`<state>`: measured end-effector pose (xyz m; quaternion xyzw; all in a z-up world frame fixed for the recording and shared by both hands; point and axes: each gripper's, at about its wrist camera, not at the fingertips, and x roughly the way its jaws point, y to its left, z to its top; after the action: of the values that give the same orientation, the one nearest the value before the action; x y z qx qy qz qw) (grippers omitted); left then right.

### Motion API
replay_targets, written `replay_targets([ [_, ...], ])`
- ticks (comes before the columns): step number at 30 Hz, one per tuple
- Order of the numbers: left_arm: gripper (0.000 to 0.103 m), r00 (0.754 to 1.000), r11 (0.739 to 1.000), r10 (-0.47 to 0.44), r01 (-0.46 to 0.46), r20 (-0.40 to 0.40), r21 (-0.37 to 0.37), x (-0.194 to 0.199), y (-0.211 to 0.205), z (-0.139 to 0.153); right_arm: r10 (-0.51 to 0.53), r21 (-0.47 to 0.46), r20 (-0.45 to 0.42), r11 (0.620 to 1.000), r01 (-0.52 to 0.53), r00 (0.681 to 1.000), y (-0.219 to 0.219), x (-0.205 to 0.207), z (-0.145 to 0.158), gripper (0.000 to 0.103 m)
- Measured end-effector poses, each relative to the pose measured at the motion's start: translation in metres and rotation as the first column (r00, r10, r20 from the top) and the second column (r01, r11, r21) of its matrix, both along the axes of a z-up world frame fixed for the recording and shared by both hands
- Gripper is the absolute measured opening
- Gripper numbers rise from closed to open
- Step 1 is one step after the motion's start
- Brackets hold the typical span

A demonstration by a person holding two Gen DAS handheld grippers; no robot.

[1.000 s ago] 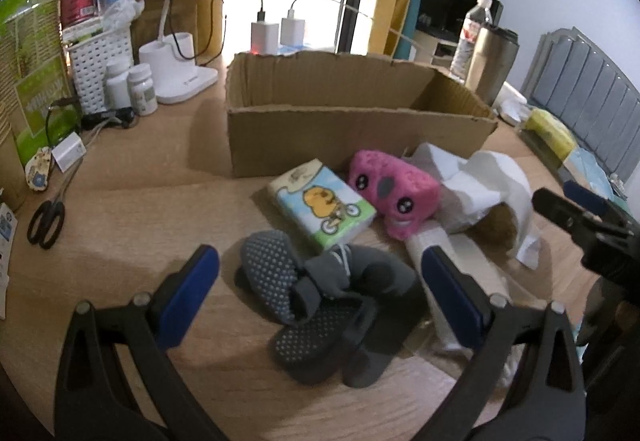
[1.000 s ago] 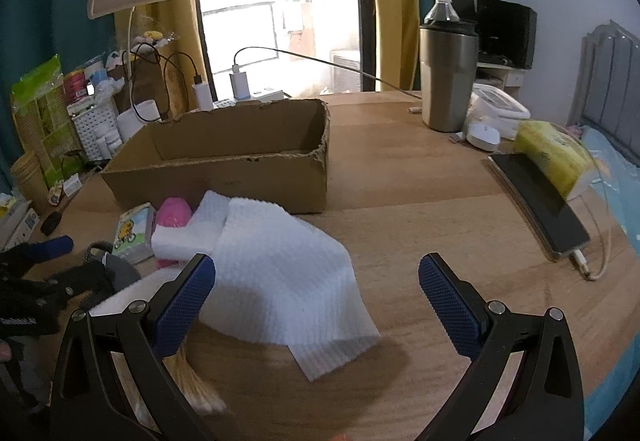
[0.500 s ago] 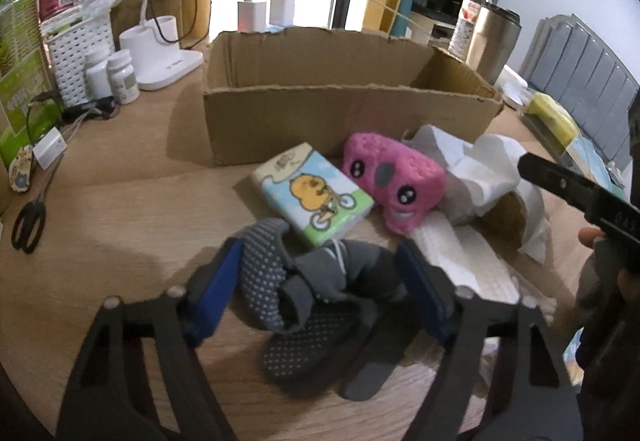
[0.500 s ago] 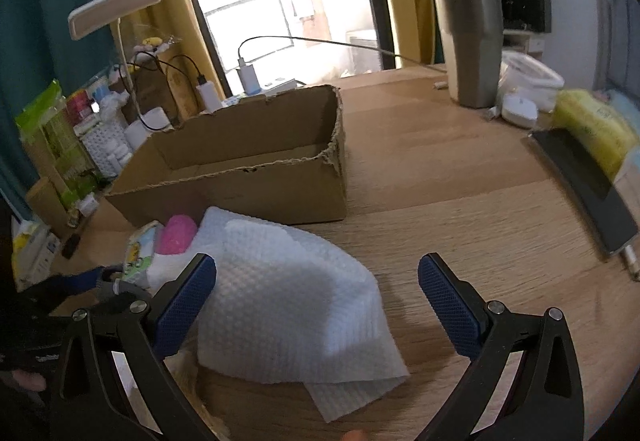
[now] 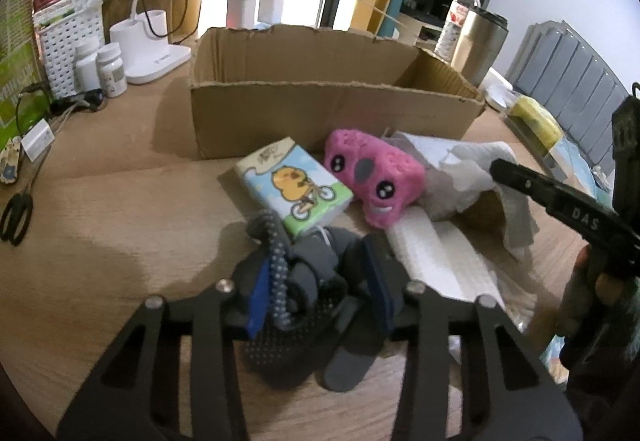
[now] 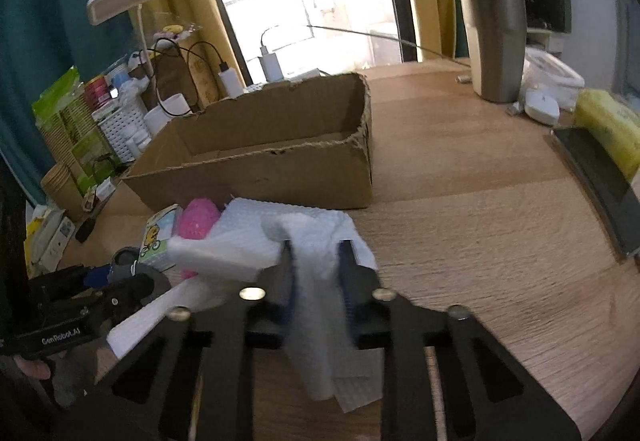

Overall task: Organize soft objects
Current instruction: 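Lift the grey socks with the left tool while the right tool carries the white cloth over the box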

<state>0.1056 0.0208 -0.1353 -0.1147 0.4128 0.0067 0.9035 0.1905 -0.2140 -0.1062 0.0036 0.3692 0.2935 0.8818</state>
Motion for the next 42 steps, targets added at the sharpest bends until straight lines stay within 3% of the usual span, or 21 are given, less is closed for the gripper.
replay_targets([
  [7, 0.036, 0.999, 1.000, -0.009, 0.008, 0.037, 0.003, -0.010, -0.002, 0.011, -0.004, 0.013, 0.086, 1.000, 0.002, 0.996, -0.004, -0.014, 0.020, 0.012],
  [27, 0.035, 0.983, 1.000, 0.018, -0.020, 0.183, 0.010, -0.027, 0.015, 0.069, -0.024, 0.043, 0.258, 0.999, 0.014, 0.966, -0.013, -0.028, 0.078, 0.012],
  [42, 0.036, 0.968, 1.000, 0.008, -0.011, 0.249, 0.010, -0.012, 0.021, 0.101, -0.011, 0.052, 0.309, 0.999, -0.006, 0.951, -0.009, -0.017, 0.099, 0.012],
])
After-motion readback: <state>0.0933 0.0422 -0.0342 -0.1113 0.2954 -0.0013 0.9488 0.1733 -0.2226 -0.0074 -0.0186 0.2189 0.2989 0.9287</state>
